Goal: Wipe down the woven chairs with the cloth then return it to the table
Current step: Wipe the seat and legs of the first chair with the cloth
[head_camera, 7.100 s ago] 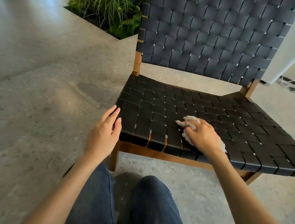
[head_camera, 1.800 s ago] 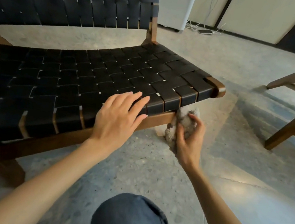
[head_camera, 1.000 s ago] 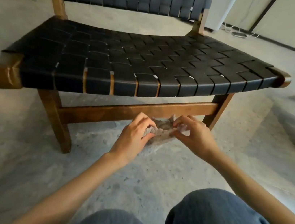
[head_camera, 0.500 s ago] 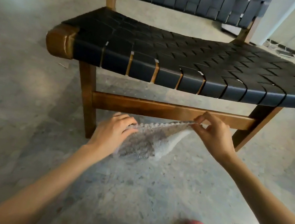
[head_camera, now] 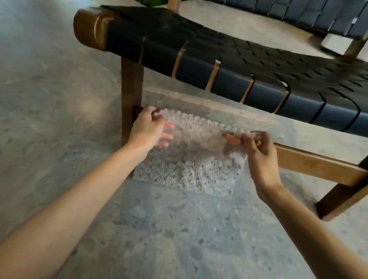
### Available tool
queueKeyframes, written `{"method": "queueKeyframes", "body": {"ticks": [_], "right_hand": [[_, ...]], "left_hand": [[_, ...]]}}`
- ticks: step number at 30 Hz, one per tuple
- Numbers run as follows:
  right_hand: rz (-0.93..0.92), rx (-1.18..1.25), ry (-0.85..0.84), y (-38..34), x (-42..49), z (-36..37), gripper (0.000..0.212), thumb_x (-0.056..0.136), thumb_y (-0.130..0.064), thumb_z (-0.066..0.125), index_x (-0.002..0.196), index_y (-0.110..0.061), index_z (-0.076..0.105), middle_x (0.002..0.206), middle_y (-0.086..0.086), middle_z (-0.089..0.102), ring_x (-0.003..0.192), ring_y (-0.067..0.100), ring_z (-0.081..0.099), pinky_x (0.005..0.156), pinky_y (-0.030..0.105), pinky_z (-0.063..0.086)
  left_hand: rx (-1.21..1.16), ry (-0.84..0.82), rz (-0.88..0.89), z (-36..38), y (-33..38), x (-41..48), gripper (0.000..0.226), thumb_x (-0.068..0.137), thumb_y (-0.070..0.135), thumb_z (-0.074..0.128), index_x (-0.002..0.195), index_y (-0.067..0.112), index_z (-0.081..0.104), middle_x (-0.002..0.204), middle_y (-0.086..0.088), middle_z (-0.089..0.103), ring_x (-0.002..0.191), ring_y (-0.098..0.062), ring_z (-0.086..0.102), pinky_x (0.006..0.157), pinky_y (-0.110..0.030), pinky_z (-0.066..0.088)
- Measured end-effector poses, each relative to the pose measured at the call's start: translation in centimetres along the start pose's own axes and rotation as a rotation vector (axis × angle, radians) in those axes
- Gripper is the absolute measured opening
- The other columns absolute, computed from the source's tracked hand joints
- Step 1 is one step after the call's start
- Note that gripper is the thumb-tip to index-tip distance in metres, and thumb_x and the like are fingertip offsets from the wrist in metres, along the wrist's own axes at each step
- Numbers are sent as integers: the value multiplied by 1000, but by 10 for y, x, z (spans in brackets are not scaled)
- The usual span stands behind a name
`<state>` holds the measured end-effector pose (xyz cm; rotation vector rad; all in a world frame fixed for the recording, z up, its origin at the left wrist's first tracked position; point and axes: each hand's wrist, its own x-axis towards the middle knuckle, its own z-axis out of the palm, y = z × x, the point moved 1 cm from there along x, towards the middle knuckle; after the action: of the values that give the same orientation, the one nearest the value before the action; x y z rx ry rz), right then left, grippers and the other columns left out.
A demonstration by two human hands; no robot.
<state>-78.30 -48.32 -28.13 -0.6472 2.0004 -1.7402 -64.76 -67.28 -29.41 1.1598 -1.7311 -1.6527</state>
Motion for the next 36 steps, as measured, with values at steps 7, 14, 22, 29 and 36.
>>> {"method": "queueKeyframes", "body": {"ticks": [7, 14, 22, 29, 36], "right_hand": [[-247, -612, -258, 7, 29, 51, 30, 98, -21, 48, 124, -13, 37, 93, 3, 63, 74, 14, 63, 62, 29, 47], [-524, -1108, -391, 20, 51, 89, 88, 87, -34, 65, 149, -21, 4, 144, 17, 42, 130, 38, 39, 105, 47, 33], [-722, -1507, -365, 24, 73, 131, 83, 83, -66, 54, 142, -20, 18, 130, 8, 46, 90, 26, 62, 64, 36, 47], [-808, -1584, -324, 34, 80, 128, 82, 81, -63, 59, 135, -19, 17, 121, 6, 50, 81, 21, 62, 54, 31, 37], [-801, -1519, -346, 37, 84, 83, 75, 81, -54, 64, 134, -18, 27, 121, 6, 51, 93, 24, 61, 68, 35, 48]], "left_hand": [[604, 156, 458, -12, -19, 12, 65, 89, 3, 58, 144, 4, 22, 143, -18, 35, 130, -29, 41, 101, -21, 38], [1485, 177, 727, -22, -47, 30, 97, 84, 14, 66, 150, 4, -5, 155, -19, 18, 144, -30, 14, 118, -34, 4], [1888, 325, 747, -24, -60, 48, 56, 100, 29, 34, 143, 6, 8, 150, -6, 27, 139, -21, 24, 112, -37, 4], [1873, 504, 946, -14, -51, 48, 23, 80, 19, 60, 103, 21, 64, 99, 4, 65, 95, -13, 62, 92, -26, 31], [1751, 571, 852, 7, -45, 43, 39, 65, 27, 79, 93, 8, 61, 90, -7, 64, 84, -23, 63, 83, -32, 47]]}}
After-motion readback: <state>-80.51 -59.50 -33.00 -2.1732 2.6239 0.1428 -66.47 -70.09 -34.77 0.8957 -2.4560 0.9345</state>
